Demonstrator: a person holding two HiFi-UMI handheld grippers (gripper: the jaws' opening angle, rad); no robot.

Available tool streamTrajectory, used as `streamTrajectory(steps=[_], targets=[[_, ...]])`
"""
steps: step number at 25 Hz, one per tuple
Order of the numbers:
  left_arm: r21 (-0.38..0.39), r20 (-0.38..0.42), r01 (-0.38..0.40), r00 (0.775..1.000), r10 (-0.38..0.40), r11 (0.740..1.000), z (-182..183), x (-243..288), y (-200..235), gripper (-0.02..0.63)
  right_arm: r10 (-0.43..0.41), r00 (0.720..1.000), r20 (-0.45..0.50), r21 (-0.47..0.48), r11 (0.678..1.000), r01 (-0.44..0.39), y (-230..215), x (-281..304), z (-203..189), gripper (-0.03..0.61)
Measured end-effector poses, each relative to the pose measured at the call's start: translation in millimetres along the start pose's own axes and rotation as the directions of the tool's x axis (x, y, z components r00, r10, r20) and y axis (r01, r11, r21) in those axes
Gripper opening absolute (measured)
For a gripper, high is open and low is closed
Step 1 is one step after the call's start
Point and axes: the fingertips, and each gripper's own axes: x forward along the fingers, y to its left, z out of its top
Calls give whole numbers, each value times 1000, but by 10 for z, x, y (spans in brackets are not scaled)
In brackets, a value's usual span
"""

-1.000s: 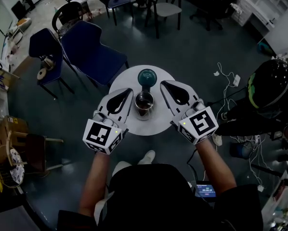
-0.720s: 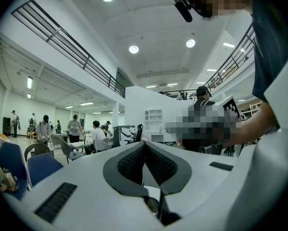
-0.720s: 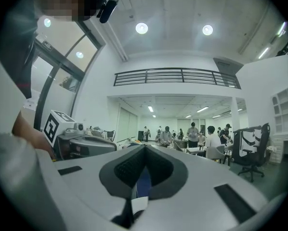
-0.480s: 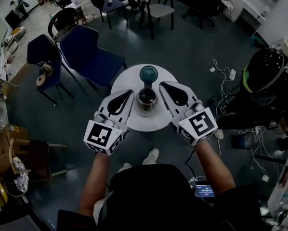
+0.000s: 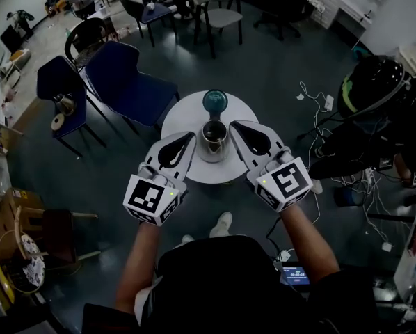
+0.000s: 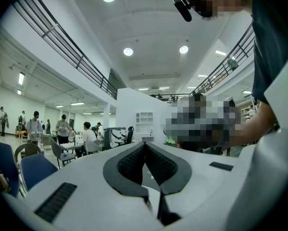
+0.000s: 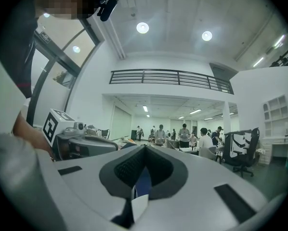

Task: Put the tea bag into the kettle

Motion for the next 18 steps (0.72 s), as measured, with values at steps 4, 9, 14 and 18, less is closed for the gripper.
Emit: streamTrajectory(steps=[4,9,14,18], targets=[[5,4,11,1000,-11,1000,53,-211,-55,15,-13,1000,5,-4,1000,13,210,-70,65,18],[10,16,29,999,-29,1000,102,-439,-143,15,-21,1000,11,-8,1000,21,470,-181,97,18],[15,21,56,998,-56,998,118,-624,-291,15,-42,999,4,-6,999,42,686,-335,105,18],[12,19,79,997,-79,997,127,-815,-374,15,-52,999,10,-13,999,52,889,-434,127,18]])
